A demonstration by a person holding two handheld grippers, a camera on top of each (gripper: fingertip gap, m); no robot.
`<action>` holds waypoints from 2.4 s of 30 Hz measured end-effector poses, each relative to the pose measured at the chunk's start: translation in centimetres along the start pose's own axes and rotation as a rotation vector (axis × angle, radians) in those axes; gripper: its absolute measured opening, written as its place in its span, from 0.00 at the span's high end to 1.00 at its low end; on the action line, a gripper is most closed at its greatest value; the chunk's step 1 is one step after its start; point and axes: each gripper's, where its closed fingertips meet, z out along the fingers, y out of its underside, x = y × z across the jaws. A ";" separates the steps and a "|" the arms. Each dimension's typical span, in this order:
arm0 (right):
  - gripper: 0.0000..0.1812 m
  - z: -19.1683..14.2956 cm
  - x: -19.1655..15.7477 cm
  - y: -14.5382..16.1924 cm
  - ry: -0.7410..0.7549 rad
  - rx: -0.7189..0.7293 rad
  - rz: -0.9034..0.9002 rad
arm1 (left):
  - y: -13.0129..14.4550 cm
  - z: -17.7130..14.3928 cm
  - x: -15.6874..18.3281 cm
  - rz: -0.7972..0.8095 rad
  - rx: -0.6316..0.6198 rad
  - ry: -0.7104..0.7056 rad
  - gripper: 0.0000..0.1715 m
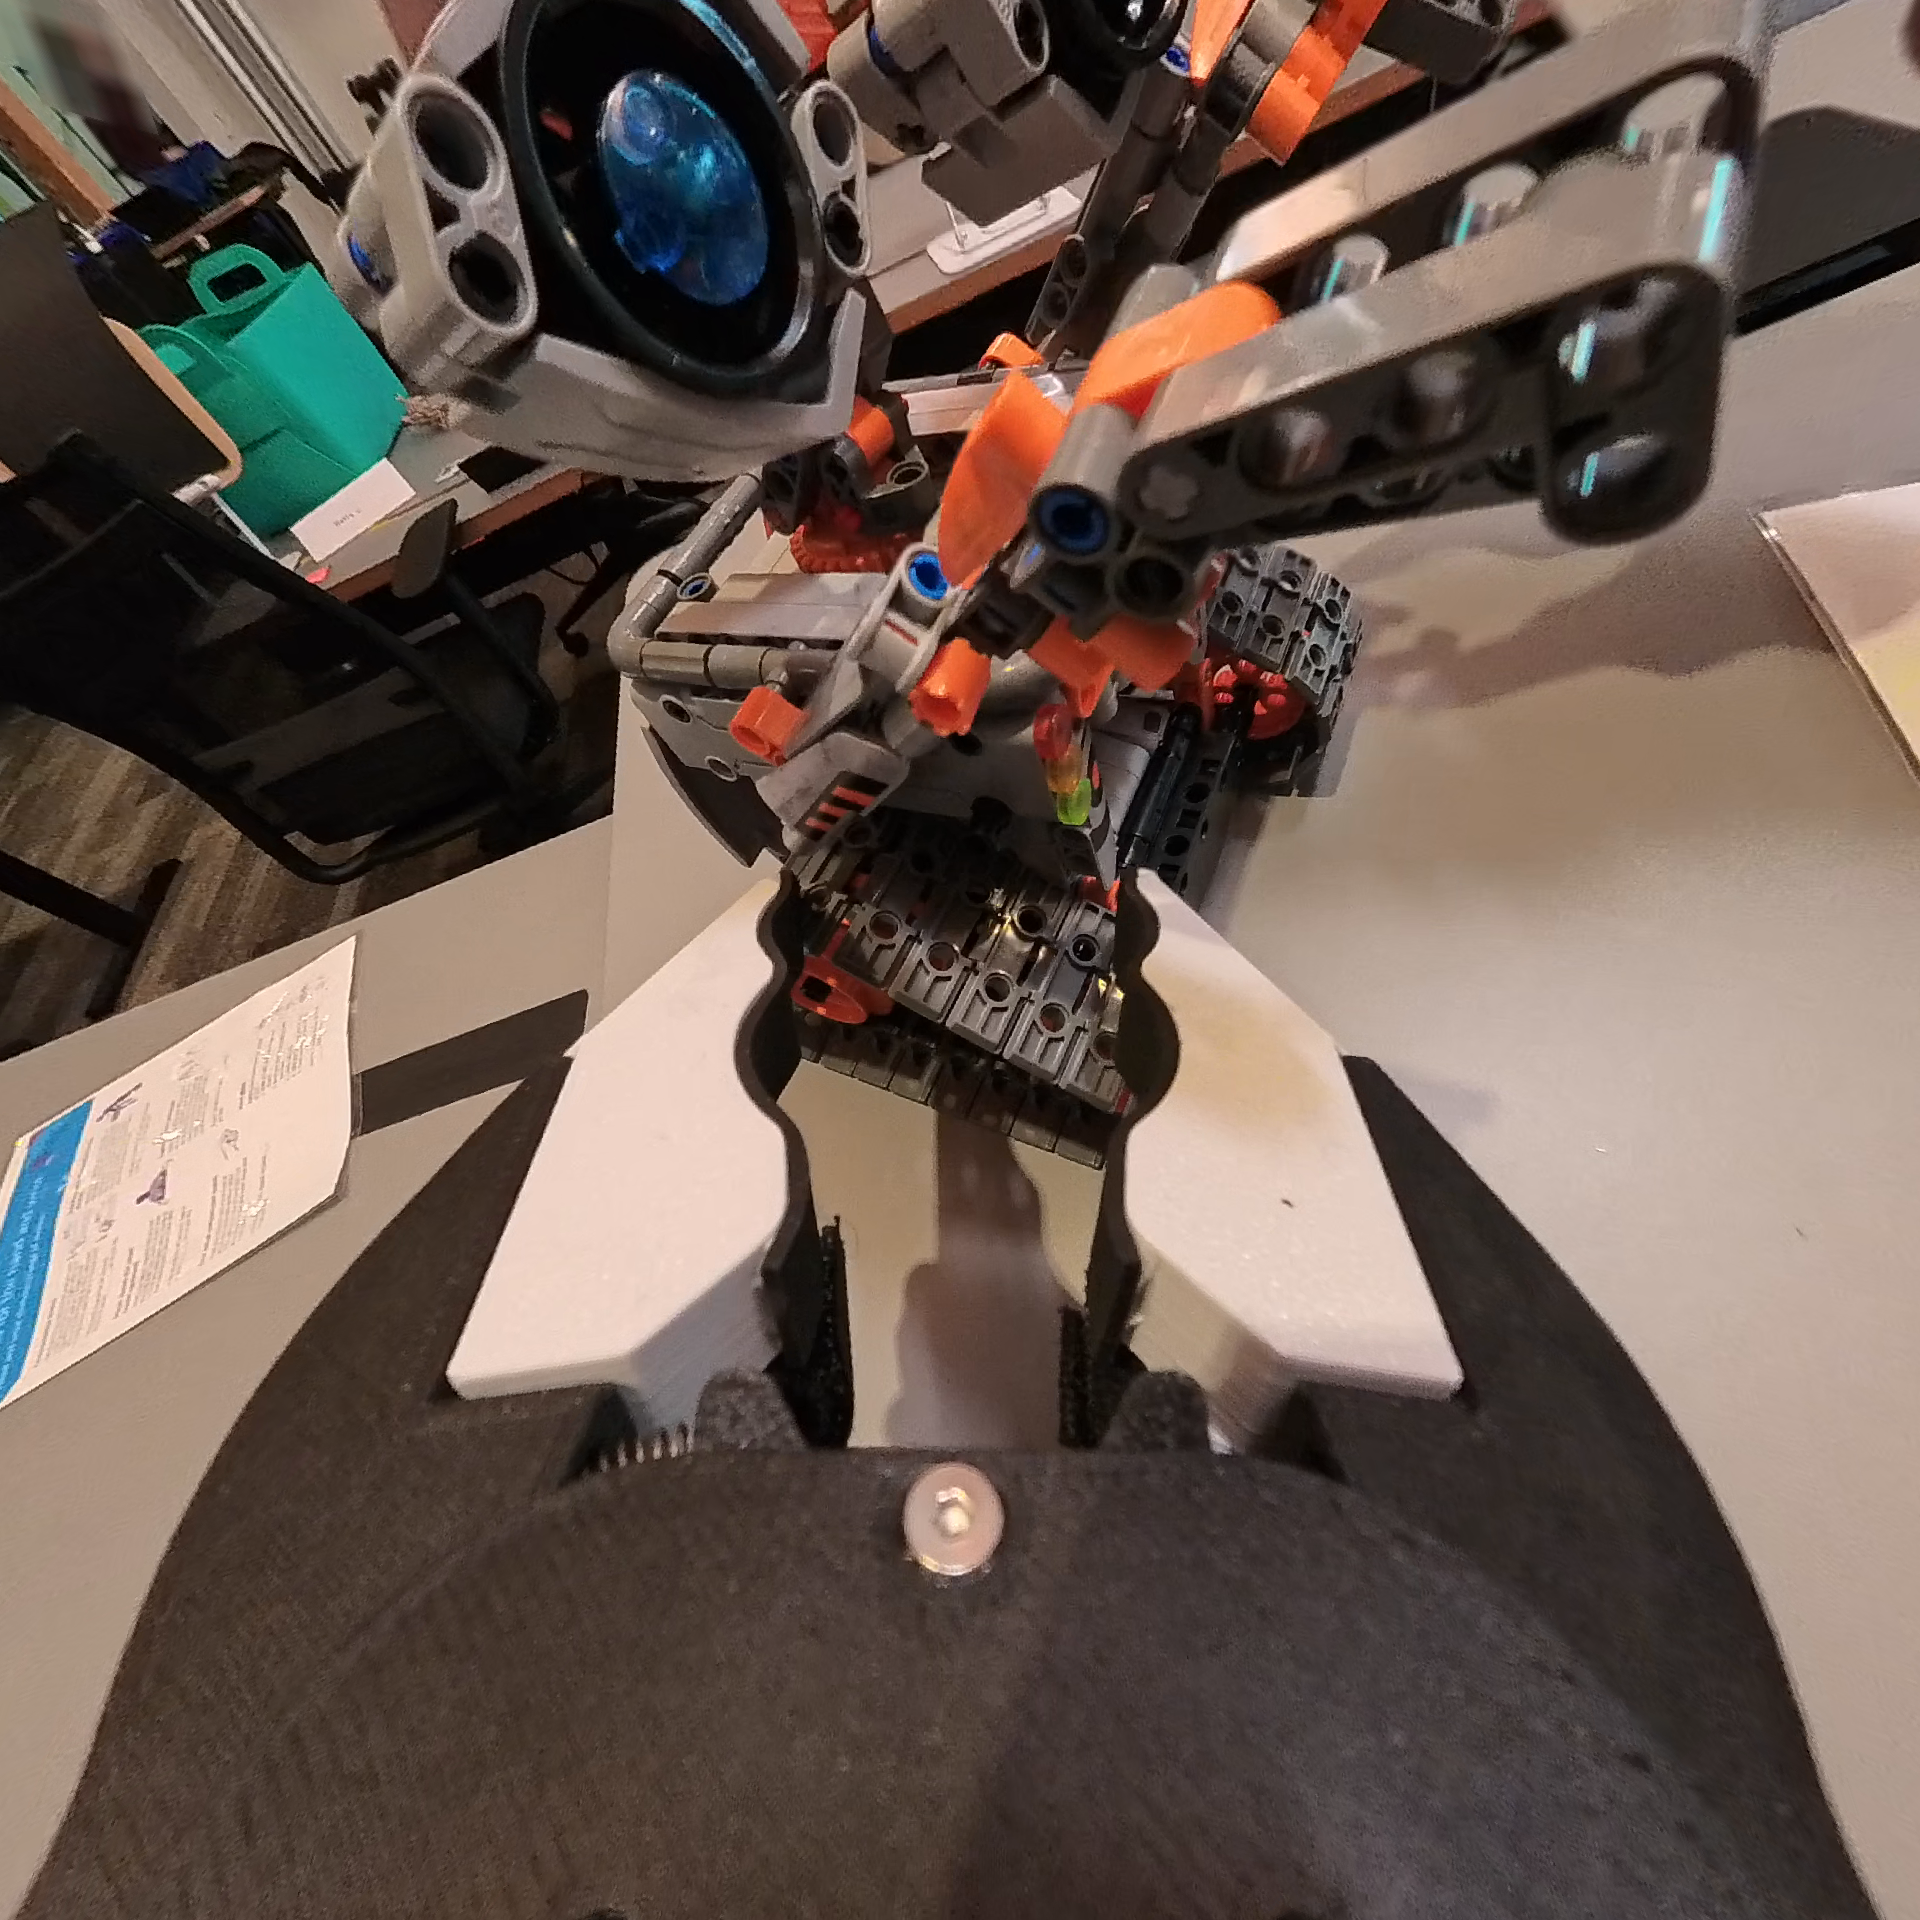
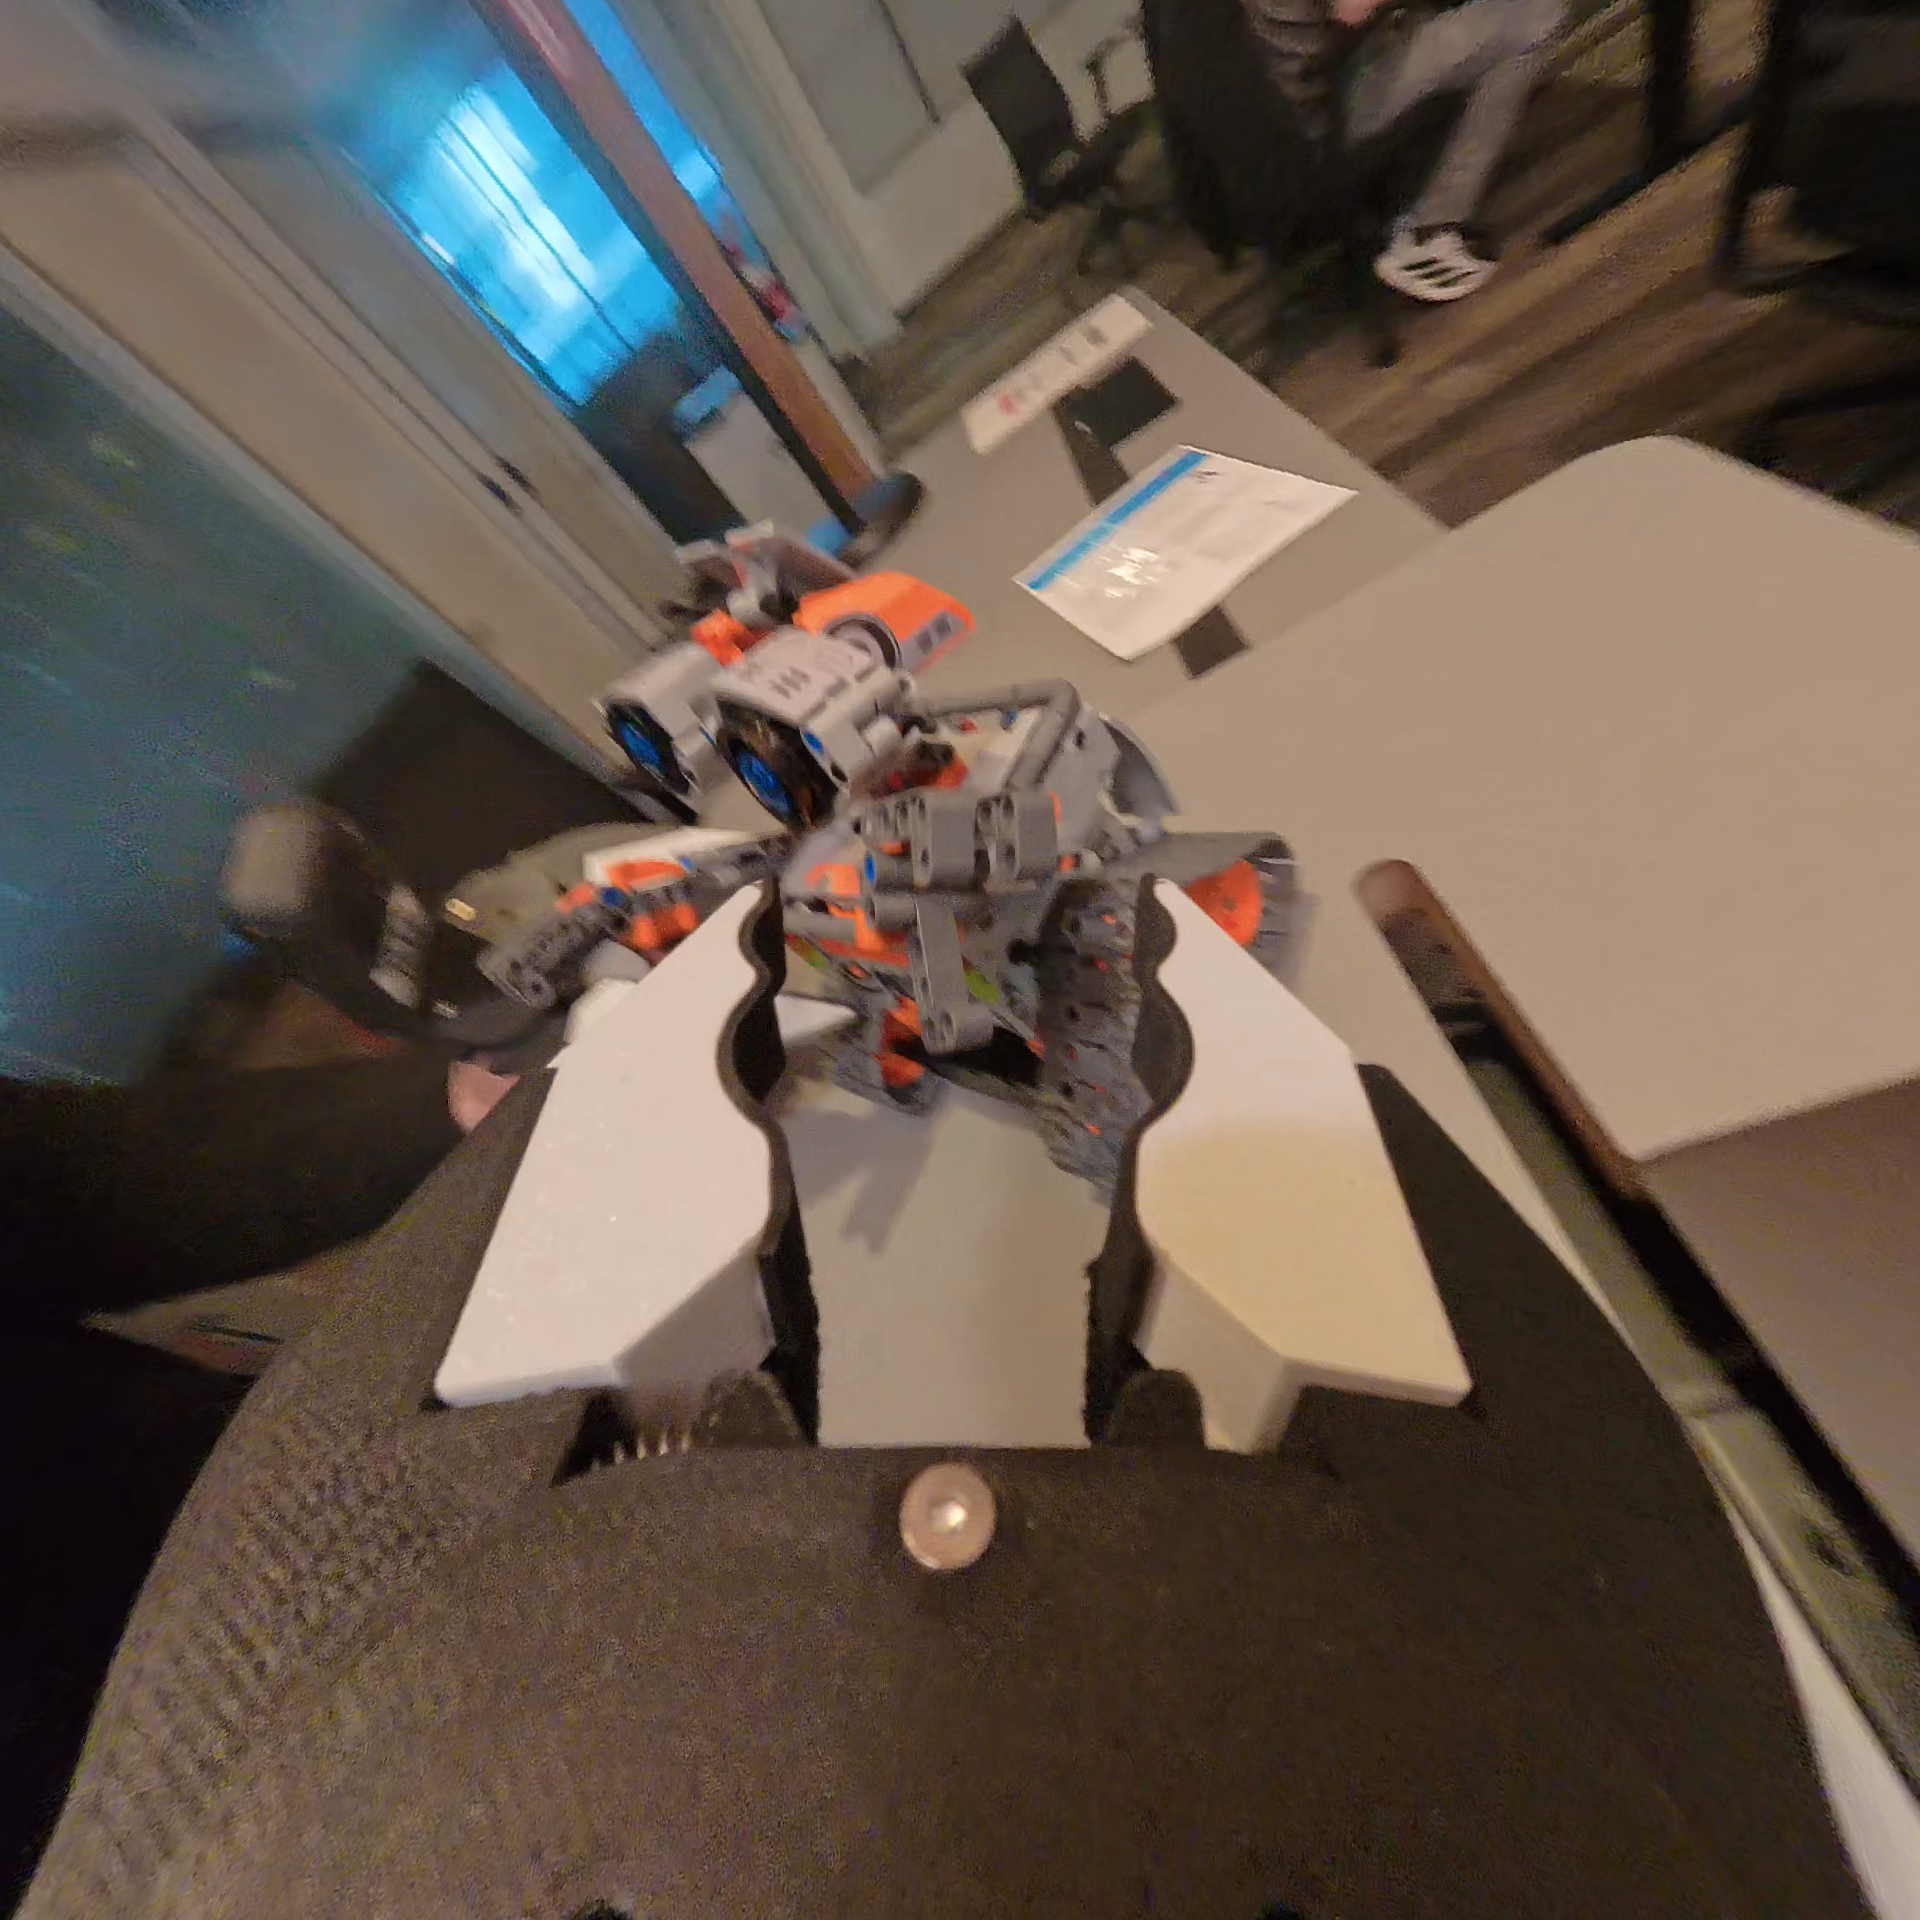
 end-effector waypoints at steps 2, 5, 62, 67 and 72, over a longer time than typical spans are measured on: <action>0.63 0.6 -0.6 -0.9 -0.120 0.059 0.085 | 0.0 0.1 0.1 -0.004 -0.001 0.010 0.67; 0.81 1.2 -1.6 -0.8 -0.240 0.073 0.146 | -0.2 0.2 0.1 -0.002 -0.001 0.014 0.68; 0.88 -0.2 -0.5 0.1 0.472 0.092 -0.282 | -8.8 -3.3 3.2 0.481 0.279 -0.100 0.86; 0.88 0.3 -0.5 -2.2 0.460 0.063 -0.248 | -9.0 -3.3 3.0 0.492 0.269 -0.080 0.87; 0.88 1.8 -0.1 -4.6 0.408 -0.027 -0.175 | -9.0 -3.4 3.0 0.498 0.266 -0.062 0.87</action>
